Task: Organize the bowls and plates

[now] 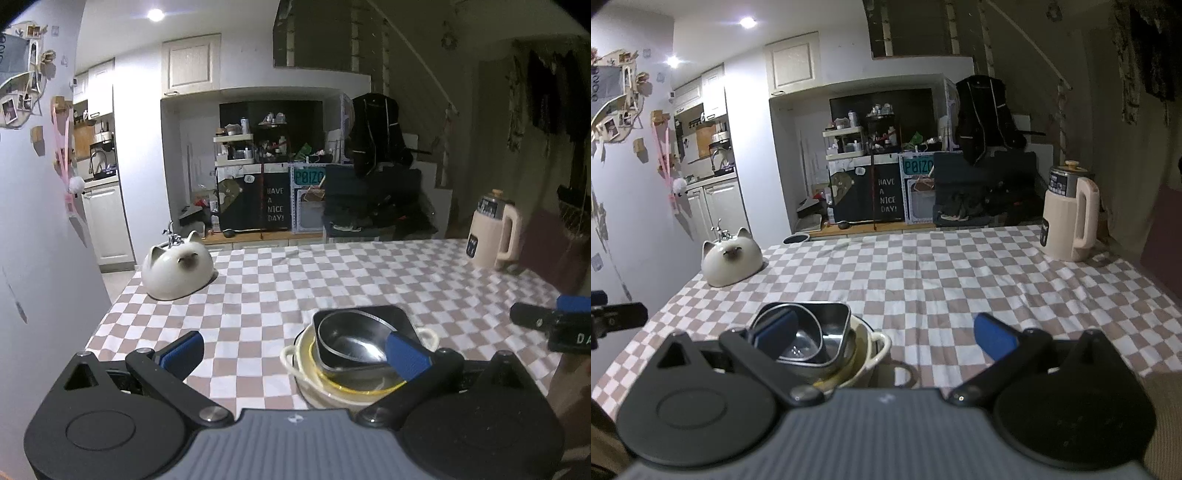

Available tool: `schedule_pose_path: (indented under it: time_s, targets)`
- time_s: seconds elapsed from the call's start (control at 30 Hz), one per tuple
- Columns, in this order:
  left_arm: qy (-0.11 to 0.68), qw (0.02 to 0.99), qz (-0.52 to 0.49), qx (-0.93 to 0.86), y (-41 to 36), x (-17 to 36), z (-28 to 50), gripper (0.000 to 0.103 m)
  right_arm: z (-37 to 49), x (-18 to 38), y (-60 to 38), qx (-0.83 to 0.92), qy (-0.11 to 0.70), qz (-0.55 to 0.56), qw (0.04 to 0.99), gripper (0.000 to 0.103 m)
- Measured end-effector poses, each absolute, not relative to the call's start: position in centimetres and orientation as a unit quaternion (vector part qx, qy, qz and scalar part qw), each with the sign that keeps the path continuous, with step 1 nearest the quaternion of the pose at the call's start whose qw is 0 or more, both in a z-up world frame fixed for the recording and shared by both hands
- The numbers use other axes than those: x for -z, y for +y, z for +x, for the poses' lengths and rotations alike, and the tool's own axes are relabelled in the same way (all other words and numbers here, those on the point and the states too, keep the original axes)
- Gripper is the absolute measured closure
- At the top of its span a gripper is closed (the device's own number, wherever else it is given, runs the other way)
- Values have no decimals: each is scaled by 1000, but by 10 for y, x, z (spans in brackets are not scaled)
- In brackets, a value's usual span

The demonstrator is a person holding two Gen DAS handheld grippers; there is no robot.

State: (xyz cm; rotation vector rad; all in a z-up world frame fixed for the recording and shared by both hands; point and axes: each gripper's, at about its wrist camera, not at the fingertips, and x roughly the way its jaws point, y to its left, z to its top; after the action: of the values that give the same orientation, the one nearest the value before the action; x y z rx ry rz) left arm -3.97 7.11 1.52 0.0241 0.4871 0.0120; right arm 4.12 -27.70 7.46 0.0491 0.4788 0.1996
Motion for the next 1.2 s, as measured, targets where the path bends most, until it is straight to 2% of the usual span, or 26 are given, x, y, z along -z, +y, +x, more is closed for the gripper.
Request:
schedule_pose_path:
  time_s: [0.23, 0.53, 1.2]
  targets:
    - [265, 964, -3, -19, 78, 7, -42, 0, 25, -65, -268, -98, 228, -13, 969, 0]
    - [280, 960, 32, -8, 73, 20, -49, 0, 15, -58, -268, -94, 231, -23, 968, 0]
    - [273, 962, 21, -14, 74, 22, -57, 0, 8, -54, -268, -95, 237, -41, 966, 0]
